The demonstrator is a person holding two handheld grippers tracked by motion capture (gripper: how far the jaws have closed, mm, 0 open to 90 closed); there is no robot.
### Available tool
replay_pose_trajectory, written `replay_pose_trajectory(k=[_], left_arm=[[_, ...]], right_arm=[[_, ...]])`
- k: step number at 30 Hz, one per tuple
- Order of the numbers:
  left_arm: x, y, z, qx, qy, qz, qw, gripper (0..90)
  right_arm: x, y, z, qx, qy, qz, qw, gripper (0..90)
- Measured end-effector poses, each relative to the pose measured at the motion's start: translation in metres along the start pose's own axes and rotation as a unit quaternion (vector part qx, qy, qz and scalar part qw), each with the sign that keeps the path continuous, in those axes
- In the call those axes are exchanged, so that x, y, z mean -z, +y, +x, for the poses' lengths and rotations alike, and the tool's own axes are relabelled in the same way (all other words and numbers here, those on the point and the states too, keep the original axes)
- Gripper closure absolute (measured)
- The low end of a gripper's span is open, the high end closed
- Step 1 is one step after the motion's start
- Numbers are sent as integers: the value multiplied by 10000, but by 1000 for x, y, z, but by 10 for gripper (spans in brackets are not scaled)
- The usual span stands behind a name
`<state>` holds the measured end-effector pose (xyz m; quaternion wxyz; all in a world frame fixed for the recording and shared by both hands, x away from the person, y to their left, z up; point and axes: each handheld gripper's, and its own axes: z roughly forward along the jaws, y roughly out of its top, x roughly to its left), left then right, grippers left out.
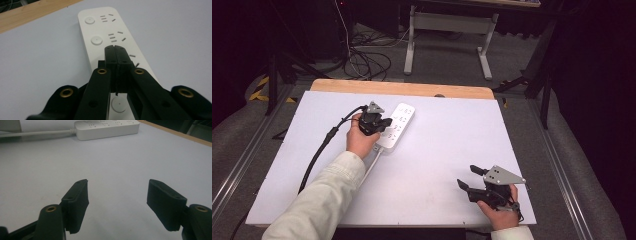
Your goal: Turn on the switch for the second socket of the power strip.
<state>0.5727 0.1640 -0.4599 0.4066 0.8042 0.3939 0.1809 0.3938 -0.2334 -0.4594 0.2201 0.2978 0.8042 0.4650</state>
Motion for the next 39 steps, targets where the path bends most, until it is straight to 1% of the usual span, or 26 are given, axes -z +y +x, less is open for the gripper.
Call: replay_pose_trajectory(k=[2,5,9,10,11,12,13,14,20,21,22,23,25,26,30,32,39], left_arm=[[-2,-2,2,29,23,9,10000,900],[-4,-4,3,15,36,30,10000,900],[-6,-7,4,70,-10,-33,10000,900],[-6,-7,4,25,12,-45,10000,900],[-7,-7,3,13,1,-52,10000,900],[-7,-7,3,41,-3,-64,10000,900],[-8,-7,2,16,-17,-80,10000,900],[-8,-7,2,-79,30,-102,9999,900],[-9,-8,2,-121,20,-149,9998,900],[-10,-8,2,-97,11,-153,9998,900],[-10,-8,2,-109,54,-151,9998,900],[-10,-8,2,-109,54,-151,9998,900],[-10,-7,2,-147,140,-133,9997,900],[-10,-7,1,-107,111,-136,9998,900],[-10,-7,2,-73,90,-114,9999,900],[-10,-6,2,6,81,-87,9999,900],[-10,-6,2,-8,82,-65,9999,900]], right_arm=[[0,0,0,5,-1,-3,10000,335],[1,0,0,-3,-2,-4,10000,335],[1,0,-1,-9,8,-9,10000,335],[1,0,-1,-6,7,-9,10000,335],[1,0,-1,-7,16,-13,10000,335],[1,0,-1,-6,11,-7,10000,335],[1,0,-1,-6,16,-9,10000,335],[1,0,-1,-9,27,-11,10000,335],[1,0,0,-9,28,-15,10000,335],[1,0,0,-9,33,-21,10000,335],[1,0,0,-5,27,-19,10000,335],[1,0,0,-4,28,-19,10000,335],[1,0,0,-1,29,-19,10000,335],[1,0,0,-5,39,-24,10000,335],[1,0,0,11,58,-25,10000,335],[1,0,0,0,61,-22,10000,335],[1,0,0,-6,90,-16,10000,335]])
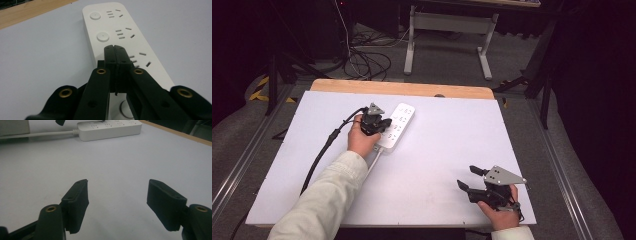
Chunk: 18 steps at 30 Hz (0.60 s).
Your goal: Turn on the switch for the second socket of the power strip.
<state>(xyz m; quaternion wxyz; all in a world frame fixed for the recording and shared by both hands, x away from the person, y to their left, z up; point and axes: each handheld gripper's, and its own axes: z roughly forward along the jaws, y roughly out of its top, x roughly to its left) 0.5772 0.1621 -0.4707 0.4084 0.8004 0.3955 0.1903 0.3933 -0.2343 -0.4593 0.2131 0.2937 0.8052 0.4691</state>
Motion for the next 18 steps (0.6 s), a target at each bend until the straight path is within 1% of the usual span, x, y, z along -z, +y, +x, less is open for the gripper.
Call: replay_pose_trajectory(k=[2,3,4,6,8,10,13,16,18], left_arm=[[0,0,-1,-10,31,33,10000,900],[0,1,-1,-54,74,43,9999,900],[-1,2,-4,-103,164,83,9998,900],[-1,2,-4,-93,177,107,9997,900],[-2,4,-6,-134,270,172,9994,900],[-2,5,-9,-124,299,212,9993,900],[-2,5,-10,-171,347,253,9989,900],[-2,6,-10,-145,356,274,9989,900],[-3,6,-12,-180,415,311,9985,900]], right_arm=[[0,0,0,8,0,-2,10000,335],[0,0,0,8,2,-5,10000,335],[0,0,0,5,5,-5,10000,335],[0,0,0,-15,6,-4,10000,335],[0,0,0,-20,11,-3,10000,335],[0,0,0,-23,16,-9,10000,335],[0,0,0,-33,28,-15,10000,335],[0,0,0,-40,37,-19,10000,335],[0,0,0,-39,36,-13,10000,335]])
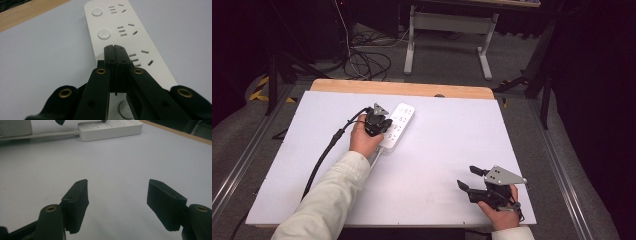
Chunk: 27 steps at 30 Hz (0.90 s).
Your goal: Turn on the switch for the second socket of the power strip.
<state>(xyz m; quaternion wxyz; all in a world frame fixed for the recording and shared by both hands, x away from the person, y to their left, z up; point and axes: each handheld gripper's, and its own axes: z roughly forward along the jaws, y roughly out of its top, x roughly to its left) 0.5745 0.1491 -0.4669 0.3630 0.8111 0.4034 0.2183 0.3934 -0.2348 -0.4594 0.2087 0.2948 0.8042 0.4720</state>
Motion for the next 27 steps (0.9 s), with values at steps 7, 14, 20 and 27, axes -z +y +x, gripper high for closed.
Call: replay_pose_trajectory(k=[7,14,20,27], left_arm=[[0,3,0,-56,52,110,9999,900],[-1,6,3,42,-71,224,9997,900],[-1,7,4,118,-153,271,9994,900],[-2,9,3,29,-107,391,9992,900]], right_arm=[[0,0,0,-6,-2,4,10000,335],[0,0,0,-11,16,7,10000,337],[-1,0,0,-25,43,22,10000,342],[0,0,0,-23,40,19,10000,342]])
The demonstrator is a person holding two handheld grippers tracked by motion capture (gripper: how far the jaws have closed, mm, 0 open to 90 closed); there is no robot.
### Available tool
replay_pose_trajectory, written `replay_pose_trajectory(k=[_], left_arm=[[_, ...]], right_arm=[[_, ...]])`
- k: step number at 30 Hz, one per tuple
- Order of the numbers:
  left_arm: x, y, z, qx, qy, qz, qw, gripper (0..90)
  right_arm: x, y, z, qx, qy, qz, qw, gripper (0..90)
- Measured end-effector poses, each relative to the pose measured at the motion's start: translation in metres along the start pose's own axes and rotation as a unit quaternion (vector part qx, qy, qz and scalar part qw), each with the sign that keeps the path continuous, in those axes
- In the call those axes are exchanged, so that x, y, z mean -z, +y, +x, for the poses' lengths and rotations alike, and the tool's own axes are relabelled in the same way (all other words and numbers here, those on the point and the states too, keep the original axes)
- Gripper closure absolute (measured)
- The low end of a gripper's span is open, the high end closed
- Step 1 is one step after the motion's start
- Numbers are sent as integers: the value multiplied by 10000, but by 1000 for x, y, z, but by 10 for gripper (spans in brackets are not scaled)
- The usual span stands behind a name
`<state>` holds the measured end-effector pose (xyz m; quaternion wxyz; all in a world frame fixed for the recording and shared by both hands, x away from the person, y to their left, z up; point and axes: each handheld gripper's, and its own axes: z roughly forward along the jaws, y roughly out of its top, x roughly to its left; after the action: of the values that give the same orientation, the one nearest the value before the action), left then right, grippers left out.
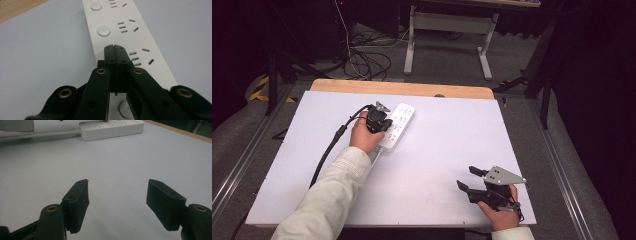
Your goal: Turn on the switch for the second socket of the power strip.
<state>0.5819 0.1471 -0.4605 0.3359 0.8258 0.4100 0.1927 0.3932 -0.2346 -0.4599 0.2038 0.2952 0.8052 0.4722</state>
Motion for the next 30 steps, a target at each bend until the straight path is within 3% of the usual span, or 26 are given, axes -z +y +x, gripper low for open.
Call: replay_pose_trajectory(k=[9,10,13,15,19,24,26,30], left_arm=[[4,2,-1,67,92,-87,9999,891],[10,5,-2,128,160,-166,9997,808],[19,8,-1,114,139,-332,9993,807],[31,12,1,259,8,-472,9986,802],[41,14,1,288,-18,-538,9981,796],[52,17,-5,127,54,-482,9987,759],[57,19,-9,-32,89,-400,9992,719],[69,23,-14,-89,9,-547,9985,714]], right_arm=[[0,0,0,1,-4,3,10000,342],[-1,0,0,1,-1,16,10000,342],[-2,0,0,-18,8,25,10000,342],[-2,0,0,-21,5,31,10000,342],[-2,0,0,-13,1,17,10000,342],[-3,0,1,-12,-2,46,10000,342],[-3,0,1,-15,-3,57,10000,342],[-4,0,1,-18,5,66,10000,342]])
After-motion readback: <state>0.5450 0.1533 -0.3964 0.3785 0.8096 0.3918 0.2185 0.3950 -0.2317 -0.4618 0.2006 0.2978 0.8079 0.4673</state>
